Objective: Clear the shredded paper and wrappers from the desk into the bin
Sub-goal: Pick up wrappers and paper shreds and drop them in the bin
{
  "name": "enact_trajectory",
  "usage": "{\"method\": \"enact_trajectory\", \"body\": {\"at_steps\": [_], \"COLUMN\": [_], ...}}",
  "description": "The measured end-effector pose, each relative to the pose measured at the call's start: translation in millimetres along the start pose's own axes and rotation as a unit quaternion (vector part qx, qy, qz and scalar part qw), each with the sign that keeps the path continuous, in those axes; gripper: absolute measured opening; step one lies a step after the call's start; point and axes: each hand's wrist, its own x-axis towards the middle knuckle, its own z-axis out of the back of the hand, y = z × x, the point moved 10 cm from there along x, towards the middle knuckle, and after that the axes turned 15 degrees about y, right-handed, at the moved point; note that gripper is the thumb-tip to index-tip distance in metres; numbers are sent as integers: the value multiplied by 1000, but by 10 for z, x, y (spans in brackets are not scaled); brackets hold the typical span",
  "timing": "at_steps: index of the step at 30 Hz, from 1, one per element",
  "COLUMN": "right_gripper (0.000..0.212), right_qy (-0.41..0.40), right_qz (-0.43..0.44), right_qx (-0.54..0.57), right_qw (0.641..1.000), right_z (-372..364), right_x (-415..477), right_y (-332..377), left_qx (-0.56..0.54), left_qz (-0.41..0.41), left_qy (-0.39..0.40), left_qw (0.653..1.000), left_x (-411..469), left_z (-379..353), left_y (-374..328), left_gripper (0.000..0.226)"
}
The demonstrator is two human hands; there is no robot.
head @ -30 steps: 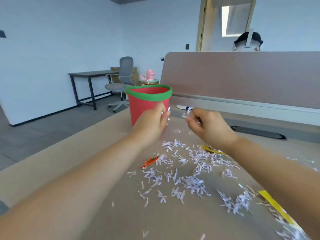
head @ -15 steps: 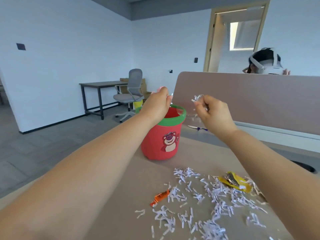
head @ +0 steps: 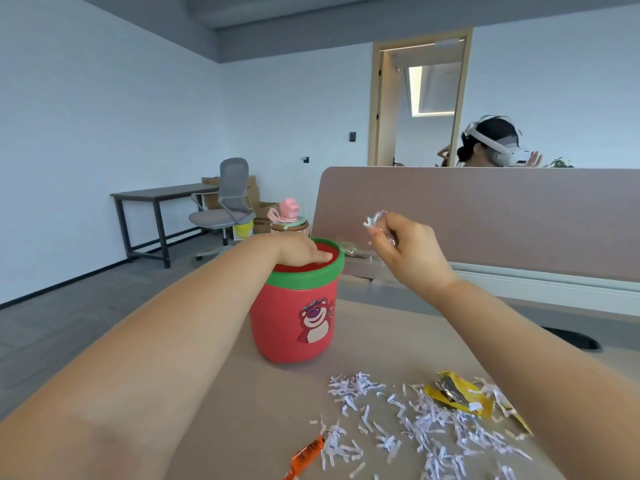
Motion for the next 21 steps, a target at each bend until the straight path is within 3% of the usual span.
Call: {"method": "enact_trajectory", "body": {"at_steps": [3, 10, 14, 21], "right_gripper": [38, 39, 40, 40], "right_qy": [3, 14, 21, 14], "right_qz": [0, 9, 14, 8], "right_qx": [9, -9, -9, -22], "right_qw": [1000, 1000, 1000, 1000], "right_z": [-17, -111, -144, -92], "right_x": [2, -7, -2, -47], "right_y": [-19, 71, 169, 177], "left_qx": [35, -80, -66, -60], "left_qz": [-52, -66, -86, -77], "left_qy": [-76, -98, -198, -179], "left_qw": [995, 990, 974, 979], "left_x": [-57, -284, -553, -594], "left_z": [149, 112, 172, 108], "left_y": [-84, -22, 102, 186], "left_gripper": [20, 36, 15, 42]}}
